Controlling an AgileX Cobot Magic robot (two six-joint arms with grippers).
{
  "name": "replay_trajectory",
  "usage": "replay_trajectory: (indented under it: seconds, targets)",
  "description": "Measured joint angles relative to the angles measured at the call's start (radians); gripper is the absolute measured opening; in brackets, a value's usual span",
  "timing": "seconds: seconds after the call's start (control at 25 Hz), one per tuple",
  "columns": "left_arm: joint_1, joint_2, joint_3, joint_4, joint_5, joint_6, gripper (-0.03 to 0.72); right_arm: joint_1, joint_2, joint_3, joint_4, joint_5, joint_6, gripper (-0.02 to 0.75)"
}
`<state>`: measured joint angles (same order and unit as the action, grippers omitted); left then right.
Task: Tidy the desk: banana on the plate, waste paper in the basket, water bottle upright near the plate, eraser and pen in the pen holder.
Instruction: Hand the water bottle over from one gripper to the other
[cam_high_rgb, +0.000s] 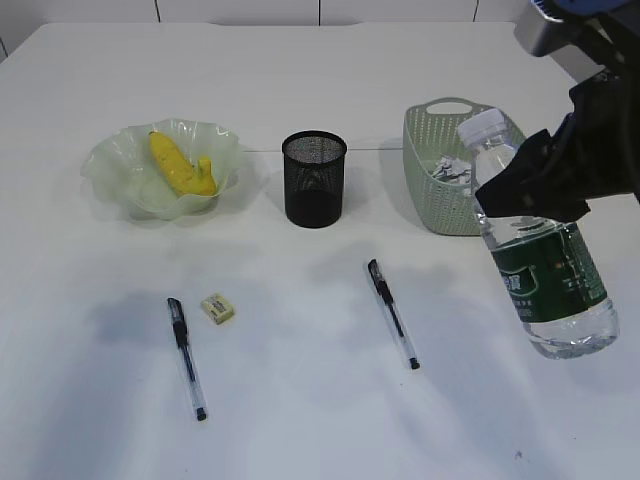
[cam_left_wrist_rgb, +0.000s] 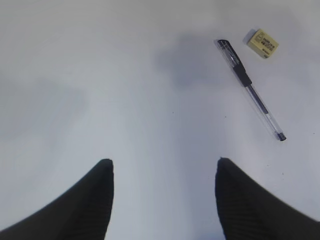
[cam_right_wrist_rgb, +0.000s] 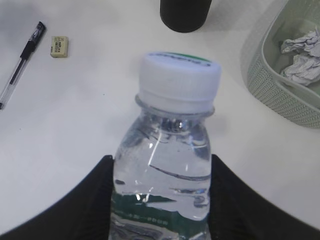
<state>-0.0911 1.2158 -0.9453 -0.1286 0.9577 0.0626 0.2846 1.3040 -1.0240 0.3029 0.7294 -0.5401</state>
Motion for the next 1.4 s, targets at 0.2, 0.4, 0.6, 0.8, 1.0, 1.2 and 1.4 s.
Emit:
replay_trajectory:
  seconds: [0.2,0.4,0.6,0.8,1.0,1.2,1.4]
  targets:
    - [0.000,0.000,0.000,0.000,-0.002,0.000,0.449,0.000,0.000,0.000,0.051,-0.031,-0.073,0.375]
    - [0.000,0.000,0.000,0.000,-0.002,0.000,0.449,0.000,0.000,0.000,0.113,-0.053,-0.121,0.375]
    - [0.000,0.000,0.000,0.000,-0.002,0.000,0.448,0.000,0.000,0.000,0.157,-0.058,-0.214,0.375]
    - [0.000,0.000,0.000,0.000,-0.002,0.000,0.448,0.000,0.000,0.000,0.315,-0.060,-0.430,0.375]
    - [0.000,0.000,0.000,0.000,-0.002,0.000,0.448,0.000,0.000,0.000,0.594,-0.064,-0.715,0.375]
    - [0.000,0.000,0.000,0.000,-0.005,0.000,0.448,0.000,0.000,0.000,0.936,-0.059,-1.052,0.375]
    - [0.000,0.000,0.000,0.000,-0.054,0.000,0.448,0.000,0.000,0.000,1.219,-0.027,-1.274,0.375]
